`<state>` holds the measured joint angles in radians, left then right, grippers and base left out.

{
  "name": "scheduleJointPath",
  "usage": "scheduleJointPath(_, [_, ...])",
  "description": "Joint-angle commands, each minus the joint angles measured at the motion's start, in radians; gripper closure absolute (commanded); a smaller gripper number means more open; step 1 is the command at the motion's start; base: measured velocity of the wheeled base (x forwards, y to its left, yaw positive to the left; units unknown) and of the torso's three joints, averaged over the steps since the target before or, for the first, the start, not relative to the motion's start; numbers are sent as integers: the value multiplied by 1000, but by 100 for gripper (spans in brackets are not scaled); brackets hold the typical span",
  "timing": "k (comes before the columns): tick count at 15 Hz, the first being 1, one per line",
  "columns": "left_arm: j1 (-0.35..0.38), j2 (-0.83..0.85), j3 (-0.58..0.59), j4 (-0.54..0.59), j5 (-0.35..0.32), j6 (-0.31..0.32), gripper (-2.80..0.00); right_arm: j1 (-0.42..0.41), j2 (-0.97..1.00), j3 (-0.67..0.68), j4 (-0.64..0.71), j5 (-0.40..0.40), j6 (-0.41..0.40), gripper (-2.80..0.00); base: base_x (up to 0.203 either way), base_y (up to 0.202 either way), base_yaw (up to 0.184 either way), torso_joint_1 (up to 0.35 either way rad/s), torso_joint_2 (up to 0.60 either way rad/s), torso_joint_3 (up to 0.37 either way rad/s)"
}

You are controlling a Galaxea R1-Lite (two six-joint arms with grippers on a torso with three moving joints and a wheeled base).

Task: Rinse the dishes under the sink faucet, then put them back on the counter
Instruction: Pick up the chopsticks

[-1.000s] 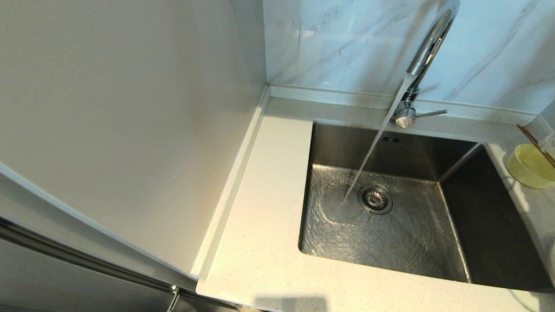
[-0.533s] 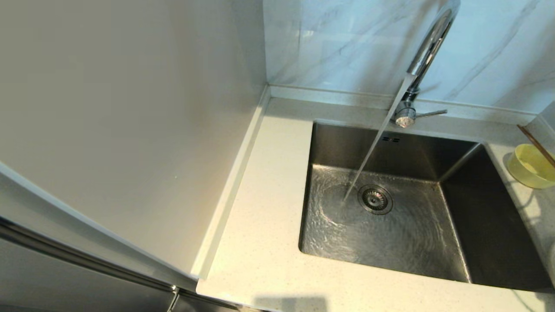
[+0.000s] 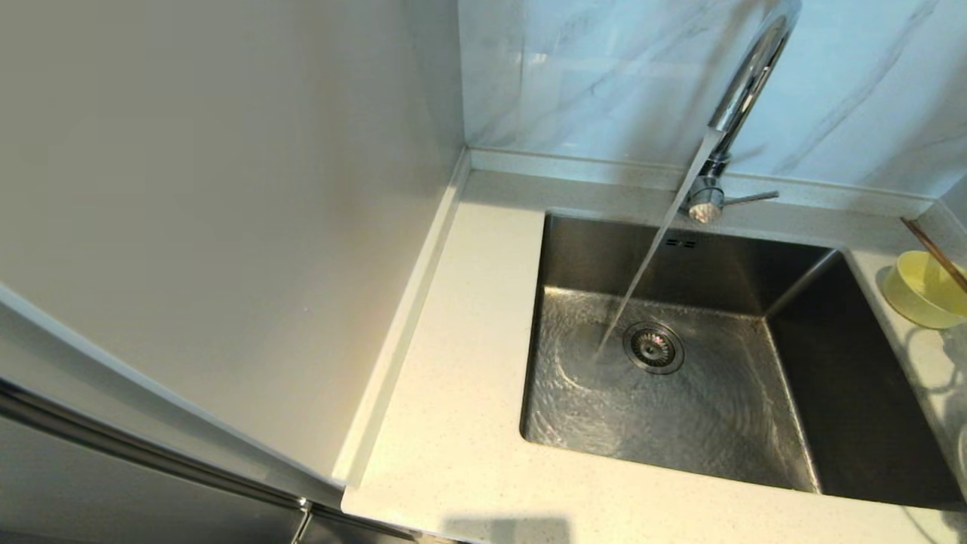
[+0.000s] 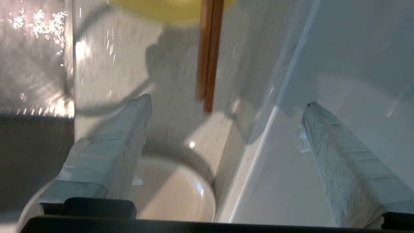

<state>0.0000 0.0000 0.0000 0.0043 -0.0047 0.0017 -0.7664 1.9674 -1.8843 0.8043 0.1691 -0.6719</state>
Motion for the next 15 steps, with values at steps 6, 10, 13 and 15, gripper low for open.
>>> scheduleJointPath(6, [0, 0, 0, 0, 0, 0, 0, -2, 27, -7, 39, 3, 7, -280, 0, 0, 0, 0, 0, 0])
scheduleJointPath(10, [0, 0, 0, 0, 2, 0, 0, 1, 61, -28, 38, 4, 8, -280, 0, 0, 0, 0, 0, 0])
scheduleJointPath(13, [0, 0, 0, 0, 0, 0, 0, 18, 77, -32, 38, 3, 9, -280, 0, 0, 0, 0, 0, 0])
scheduleJointPath(15, [0, 0, 0, 0, 0, 0, 0, 33, 84, -36, 38, 3, 9, -280, 0, 0, 0, 0, 0, 0])
